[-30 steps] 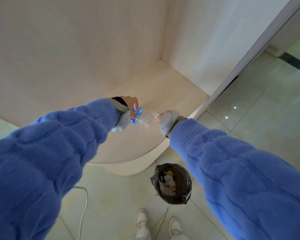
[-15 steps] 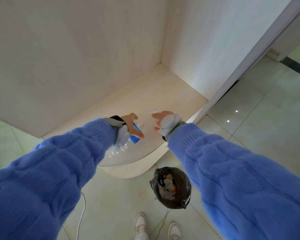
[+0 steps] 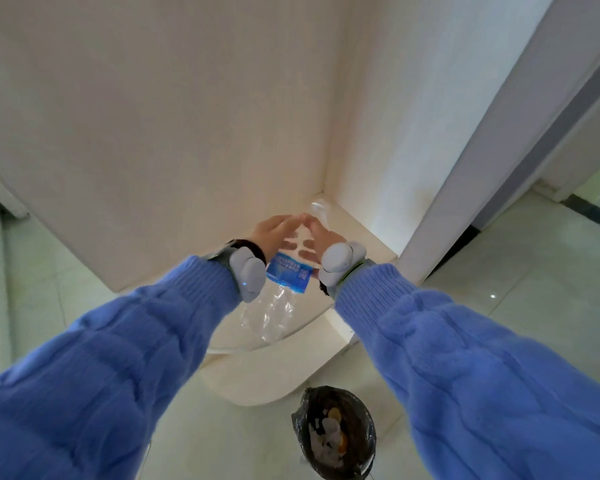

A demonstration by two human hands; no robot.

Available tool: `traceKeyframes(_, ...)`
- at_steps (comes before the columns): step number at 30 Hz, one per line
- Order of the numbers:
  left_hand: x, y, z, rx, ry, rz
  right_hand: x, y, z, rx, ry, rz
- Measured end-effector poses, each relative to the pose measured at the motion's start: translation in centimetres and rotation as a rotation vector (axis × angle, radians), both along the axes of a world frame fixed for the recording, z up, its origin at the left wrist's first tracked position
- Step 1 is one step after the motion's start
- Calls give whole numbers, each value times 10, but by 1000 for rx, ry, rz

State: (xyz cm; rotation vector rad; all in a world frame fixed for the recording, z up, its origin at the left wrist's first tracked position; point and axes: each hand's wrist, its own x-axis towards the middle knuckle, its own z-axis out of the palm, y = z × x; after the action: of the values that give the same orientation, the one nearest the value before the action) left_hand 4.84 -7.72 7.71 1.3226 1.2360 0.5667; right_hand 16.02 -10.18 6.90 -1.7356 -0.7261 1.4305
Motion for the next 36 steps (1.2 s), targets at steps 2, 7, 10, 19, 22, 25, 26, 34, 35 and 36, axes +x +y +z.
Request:
traceKeyframes(2,12,-12,18,3,-5,95,-1,-10,19,41,-20,22)
traceKeyframes(7,33,-39,60,69,74,141,3,-30,68,95,21,-118)
traceKeyframes(10,44,-61,99,191,167,151,14,-50,111,106,1,-80)
traceKeyframes(19,50,-126,187,501,236,318,26,-88,192,357,-65,18)
traceKeyframes(22,48,-144,206,576,217,354,27,-105,217,426,-71,67)
traceKeyframes(25,45,-161,222,647,233,377,29,-121,232,475,-57,104)
traceKeyframes(26,44,-166,228,671,242,384,29,-127,238,486,-47,111)
traceKeyframes(34,41,-199,265,854,312,456,24,-164,280,610,32,136)
traceKeyframes(35,41,-202,268,870,328,448,23,-166,284,616,3,130)
traceKeyframes(36,40,-204,271,880,315,452,22,-169,288,621,-34,125)
